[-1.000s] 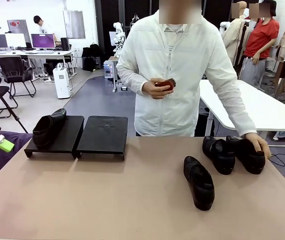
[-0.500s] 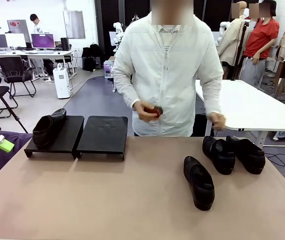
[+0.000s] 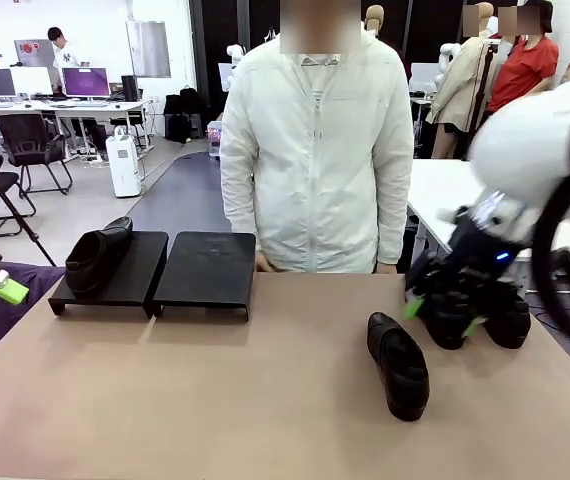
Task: Organize the shoes by placing them on the stand.
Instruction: Pick up one Shoe and place it in the middle of the table.
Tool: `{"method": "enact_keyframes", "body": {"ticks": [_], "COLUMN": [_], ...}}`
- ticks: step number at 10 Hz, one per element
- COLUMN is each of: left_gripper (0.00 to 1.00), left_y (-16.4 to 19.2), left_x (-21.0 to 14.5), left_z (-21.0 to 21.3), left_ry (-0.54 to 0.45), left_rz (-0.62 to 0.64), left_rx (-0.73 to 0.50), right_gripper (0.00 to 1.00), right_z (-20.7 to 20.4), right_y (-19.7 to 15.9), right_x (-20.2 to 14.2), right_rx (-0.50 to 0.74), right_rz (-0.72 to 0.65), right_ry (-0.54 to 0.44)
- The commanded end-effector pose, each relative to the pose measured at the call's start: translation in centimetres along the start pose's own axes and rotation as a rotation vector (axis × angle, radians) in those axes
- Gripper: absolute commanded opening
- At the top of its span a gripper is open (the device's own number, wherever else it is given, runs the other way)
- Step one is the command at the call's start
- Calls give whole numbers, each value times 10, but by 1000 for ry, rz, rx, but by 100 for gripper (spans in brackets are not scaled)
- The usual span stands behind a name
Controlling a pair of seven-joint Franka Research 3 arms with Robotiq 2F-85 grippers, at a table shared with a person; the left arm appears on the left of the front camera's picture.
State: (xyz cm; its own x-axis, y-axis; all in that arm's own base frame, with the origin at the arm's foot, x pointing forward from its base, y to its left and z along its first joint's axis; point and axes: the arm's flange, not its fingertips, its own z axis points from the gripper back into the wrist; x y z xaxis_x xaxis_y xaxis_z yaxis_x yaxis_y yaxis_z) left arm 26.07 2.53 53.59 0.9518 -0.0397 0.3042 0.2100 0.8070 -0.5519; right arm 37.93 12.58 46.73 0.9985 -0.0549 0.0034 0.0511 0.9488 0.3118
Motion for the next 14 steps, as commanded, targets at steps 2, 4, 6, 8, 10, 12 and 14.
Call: {"method": "enact_keyframes", "body": {"ticks": [2,4,6,8,10,12,14], "left_gripper": [100,100,100,100,100,100,100], "left_y": [2,2,2,2,2,2,2], "left_x": [-1,-1,-1,-1,-1,-1,-1], "left_z": [2,2,2,2,2,2,2], "left_ry": [0,0,0,0,0,0,0], "left_rz": [-13,-13,-13,-13,-13,-13,-13], "left_rx": [-18,-18,-18,-18,-18,-18,-18], "right_gripper": [100,100,100,100,100,100,31], "right_z": [-75,-109,-128,-134,-141,-141,-141], "right_y": [34,41,41,40,37,35,33], "right_x": [26,28,34,38,41,40,40], "right_rx": [-43,-59,-81,-75,-74,-68,-108], "right_rz": [-4,-2,39,53,46,46,67], "right_ry": [-44,-88,-158,-133,-114,-133,-123]}}
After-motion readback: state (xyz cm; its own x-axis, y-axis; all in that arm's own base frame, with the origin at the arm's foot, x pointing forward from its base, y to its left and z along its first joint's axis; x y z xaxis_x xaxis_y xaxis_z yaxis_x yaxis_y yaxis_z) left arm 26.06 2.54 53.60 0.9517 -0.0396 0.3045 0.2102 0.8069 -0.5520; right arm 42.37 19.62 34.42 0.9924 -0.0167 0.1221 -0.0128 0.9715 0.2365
